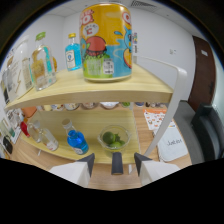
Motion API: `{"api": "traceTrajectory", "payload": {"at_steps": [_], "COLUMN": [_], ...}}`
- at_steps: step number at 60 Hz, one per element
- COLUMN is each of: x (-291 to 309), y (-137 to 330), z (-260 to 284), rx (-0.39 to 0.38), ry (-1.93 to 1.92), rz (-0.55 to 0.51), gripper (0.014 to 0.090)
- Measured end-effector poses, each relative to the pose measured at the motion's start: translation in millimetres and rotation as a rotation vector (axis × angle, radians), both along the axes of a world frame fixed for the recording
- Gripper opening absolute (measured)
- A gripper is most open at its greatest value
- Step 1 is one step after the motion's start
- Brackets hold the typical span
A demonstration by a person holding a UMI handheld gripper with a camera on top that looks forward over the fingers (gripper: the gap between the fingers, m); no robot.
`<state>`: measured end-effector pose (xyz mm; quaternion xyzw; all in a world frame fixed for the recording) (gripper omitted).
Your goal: Make me a cup of Mojito.
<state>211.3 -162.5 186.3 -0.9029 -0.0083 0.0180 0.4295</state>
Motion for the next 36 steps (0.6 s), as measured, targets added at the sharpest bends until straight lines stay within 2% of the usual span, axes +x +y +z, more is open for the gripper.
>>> {"api": "traceTrajectory", "payload": {"at_steps": [12,18,25,36], "x": [-0.6,-2.9,-1.6,1.6], "y": [8.1,8.3,10.4,10.9], "z": [-19.6,-23.2,-24.5,-23.9], "rx": [-0.046,-0.063,-0.068,-0.066], "ry": [0.008,0.023,0.030,0.022], "rz": [0.004,0.005,-0.007,-0.031], "gripper": [0.0463,0.0308,0.0187,0.0170]}}
